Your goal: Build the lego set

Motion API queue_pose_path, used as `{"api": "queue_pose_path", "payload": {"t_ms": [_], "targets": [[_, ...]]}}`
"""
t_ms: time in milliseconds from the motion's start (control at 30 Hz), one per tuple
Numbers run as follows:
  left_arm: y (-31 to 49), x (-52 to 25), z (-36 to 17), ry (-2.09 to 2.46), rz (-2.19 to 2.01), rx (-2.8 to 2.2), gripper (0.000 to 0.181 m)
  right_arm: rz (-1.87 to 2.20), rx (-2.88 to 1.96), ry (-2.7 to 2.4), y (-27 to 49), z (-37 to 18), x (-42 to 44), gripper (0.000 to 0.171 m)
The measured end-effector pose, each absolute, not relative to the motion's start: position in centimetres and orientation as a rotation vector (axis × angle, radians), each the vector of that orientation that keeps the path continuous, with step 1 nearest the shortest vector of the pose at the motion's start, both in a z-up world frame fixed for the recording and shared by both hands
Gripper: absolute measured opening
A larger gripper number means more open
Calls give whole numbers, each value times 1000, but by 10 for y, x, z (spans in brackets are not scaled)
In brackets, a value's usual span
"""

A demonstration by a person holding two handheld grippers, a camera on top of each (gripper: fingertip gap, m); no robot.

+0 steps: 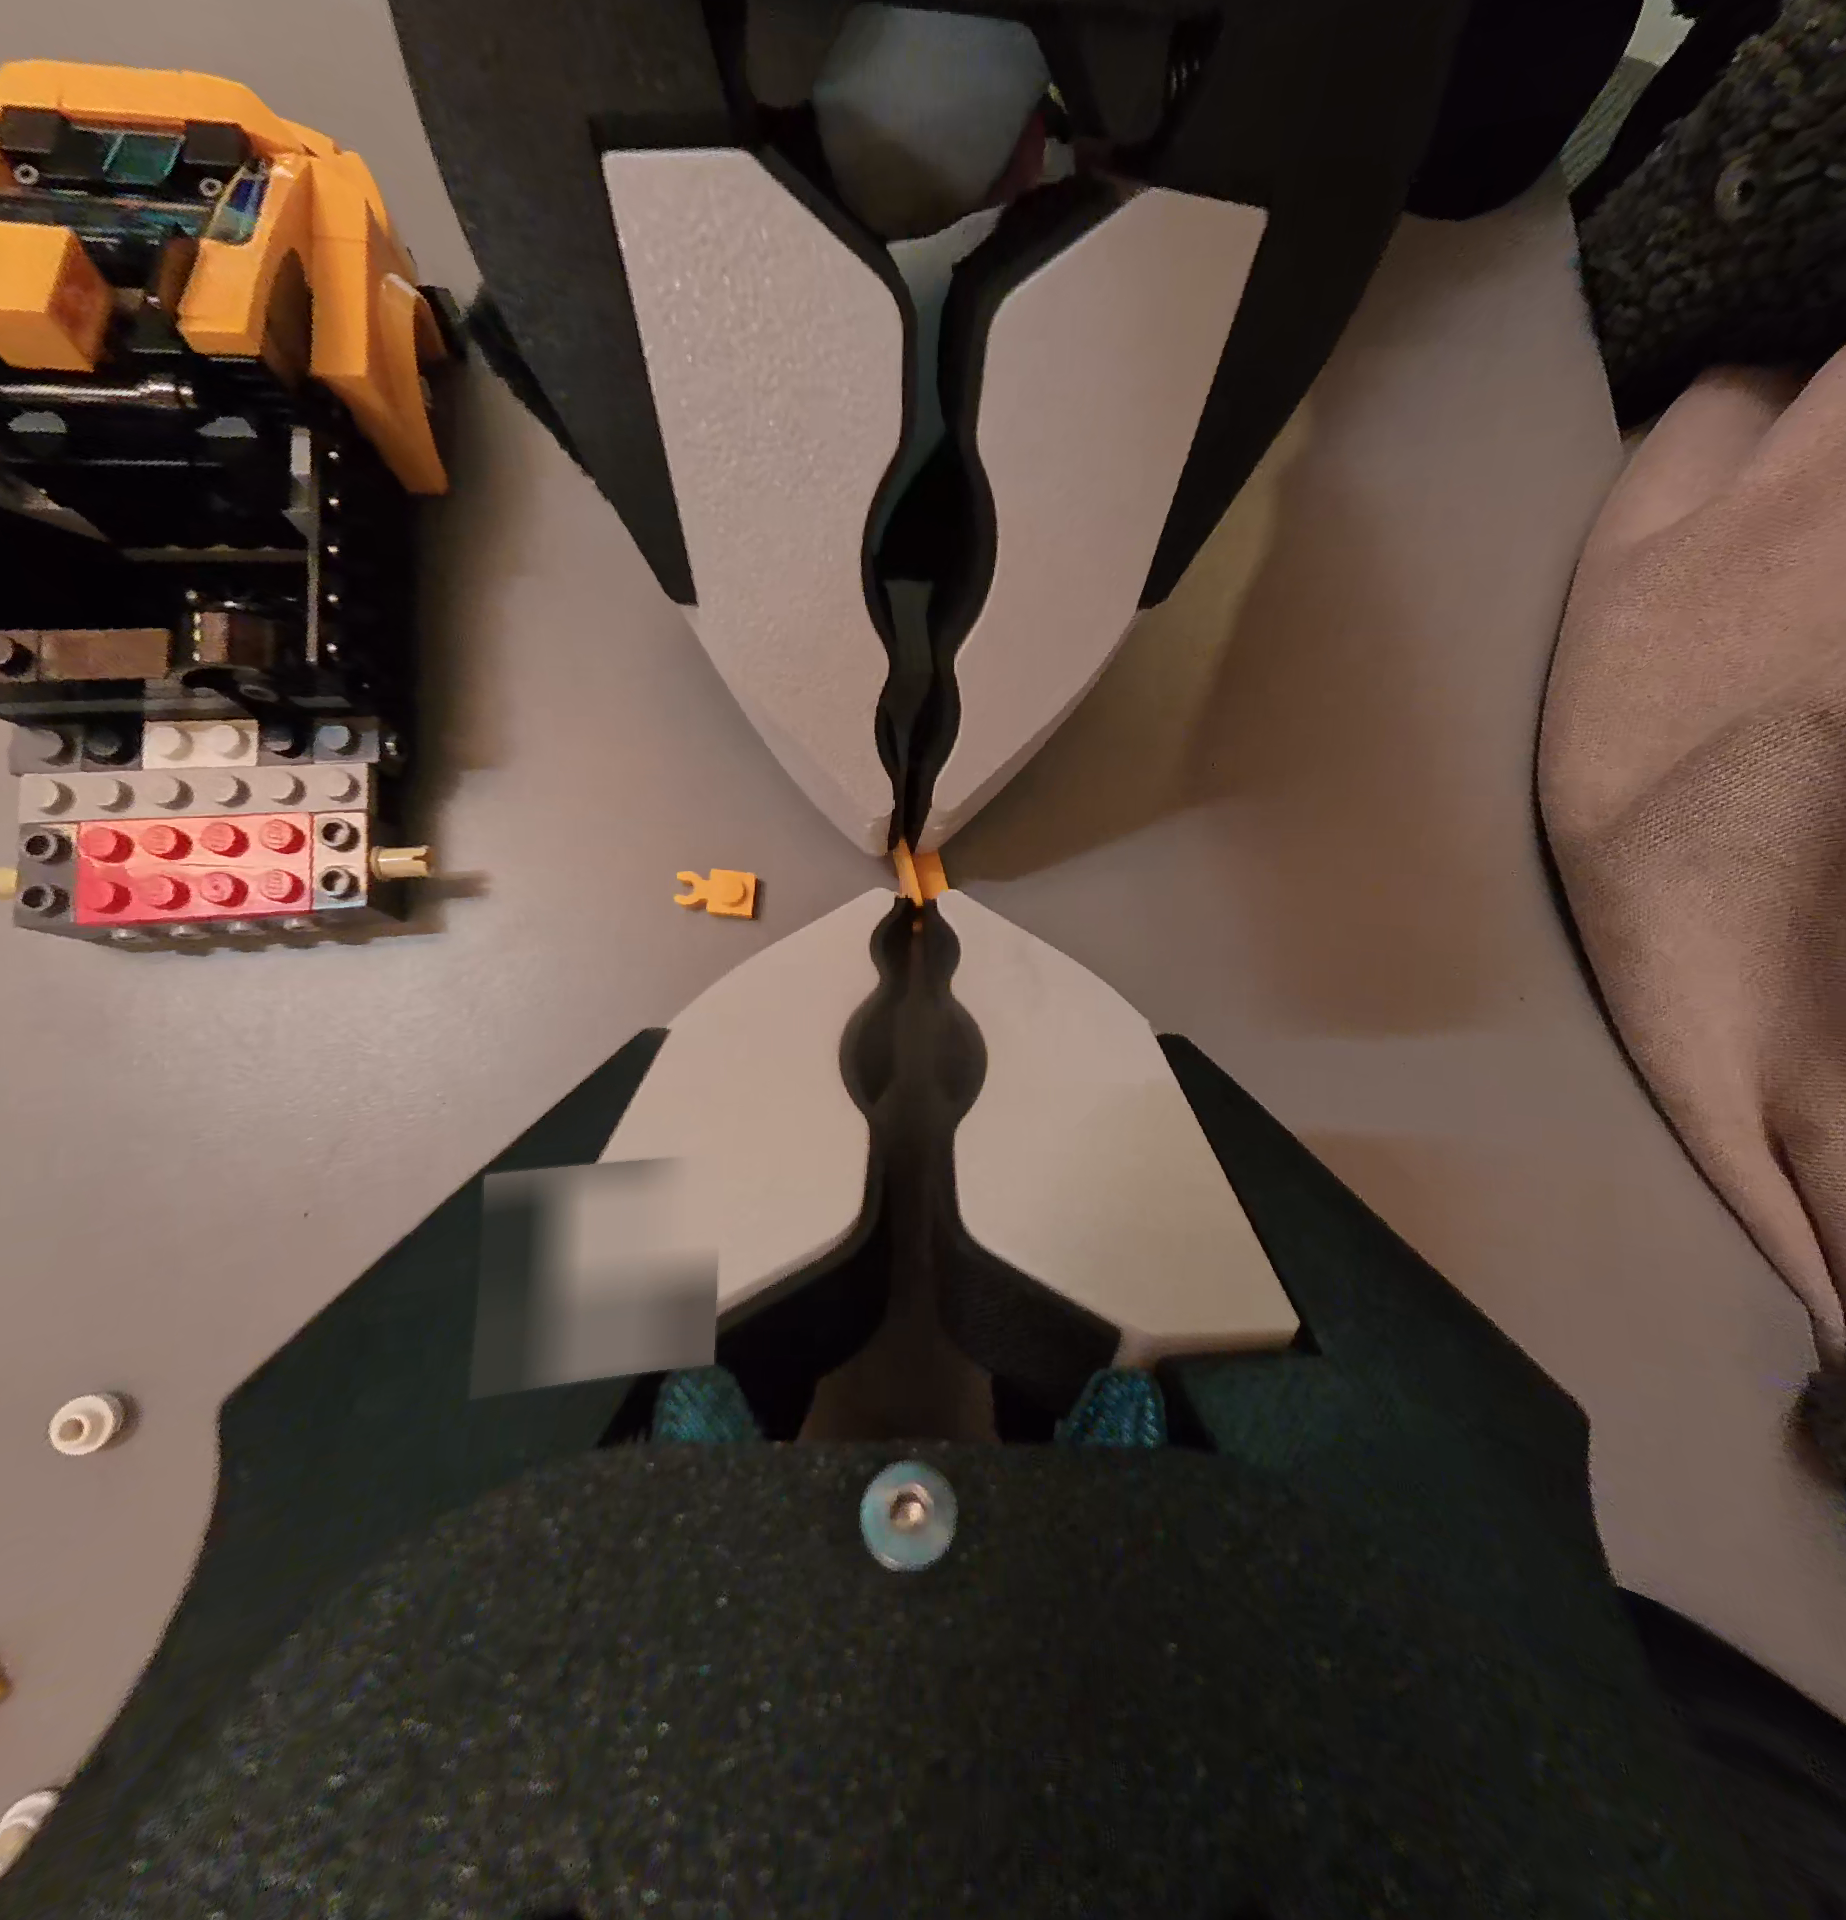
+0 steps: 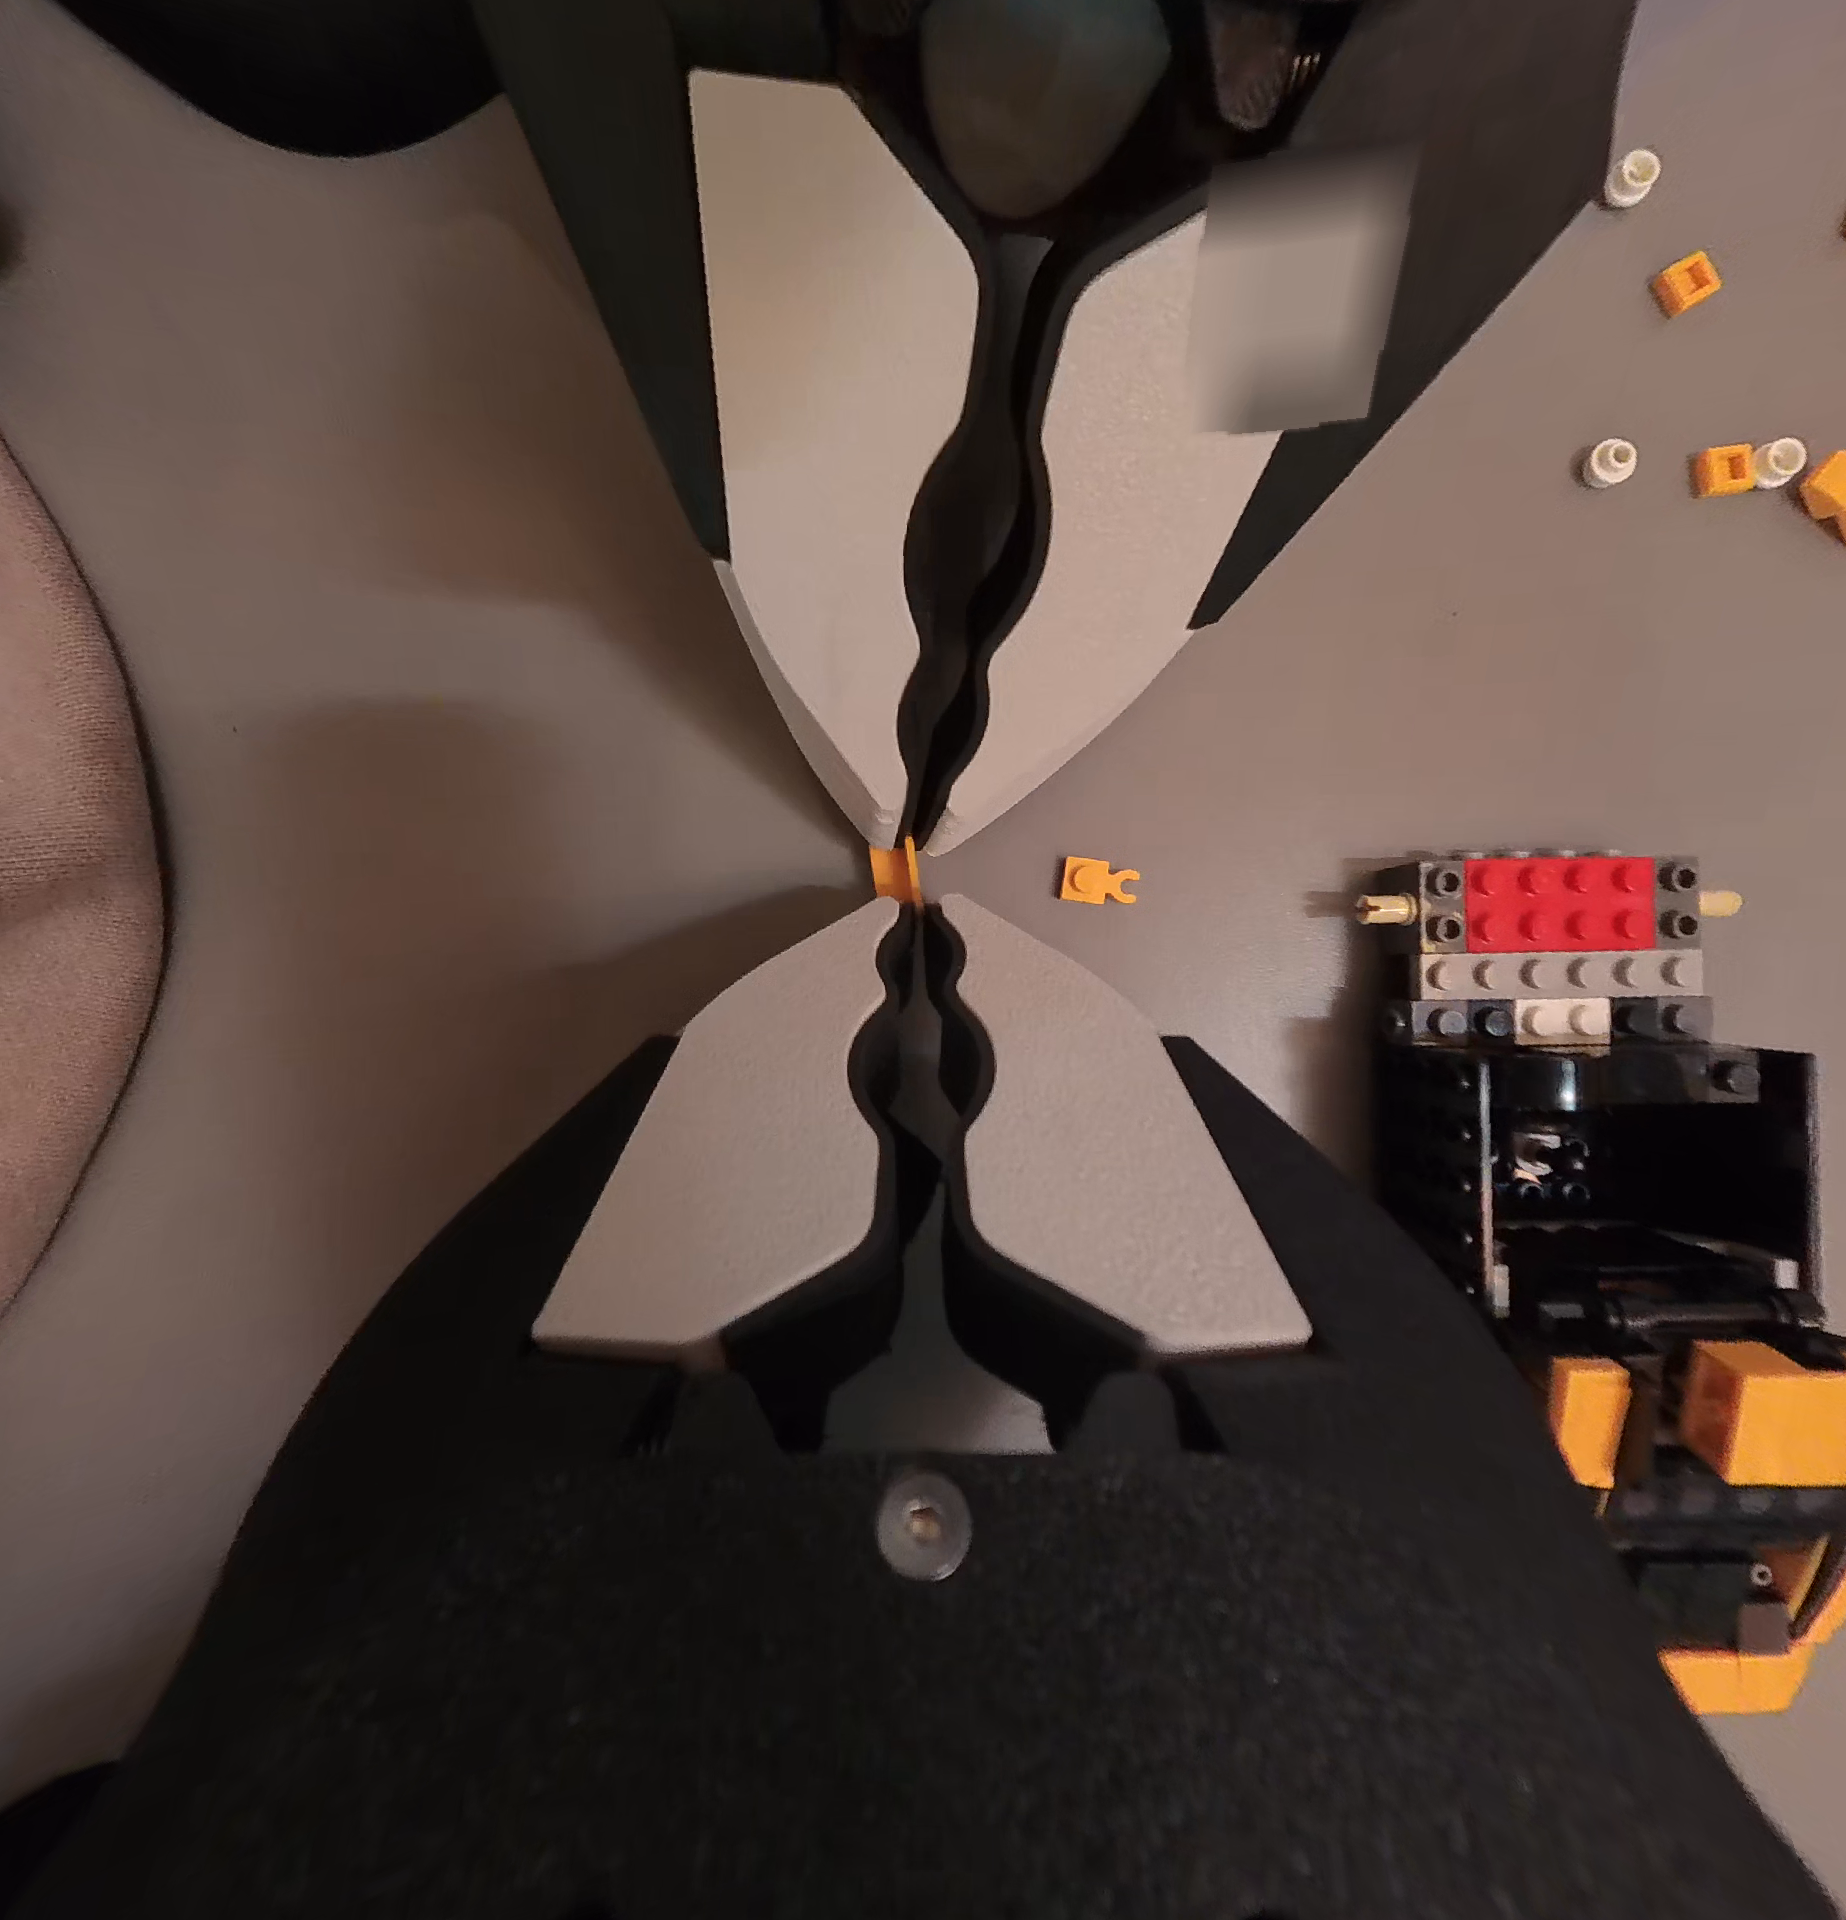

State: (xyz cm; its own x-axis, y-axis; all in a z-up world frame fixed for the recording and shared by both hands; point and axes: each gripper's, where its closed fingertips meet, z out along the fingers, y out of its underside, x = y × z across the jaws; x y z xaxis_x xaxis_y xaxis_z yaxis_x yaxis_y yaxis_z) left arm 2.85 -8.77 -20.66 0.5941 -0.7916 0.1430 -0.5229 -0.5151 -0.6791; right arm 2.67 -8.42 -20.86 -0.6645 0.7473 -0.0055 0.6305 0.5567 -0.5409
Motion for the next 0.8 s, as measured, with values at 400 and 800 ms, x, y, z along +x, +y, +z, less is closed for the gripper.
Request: {"api": "queue_pose_path", "payload": {"t_ms": [400, 800], "targets": [[-91, 27, -208, 1054, -602, -2248, 1, 696, -1199, -2558, -86, -209, 26, 1], [-93, 25, -210, 1125, -497, -2251, 2, 684, -1202, -2545, -89, -208, 26, 1]]}}
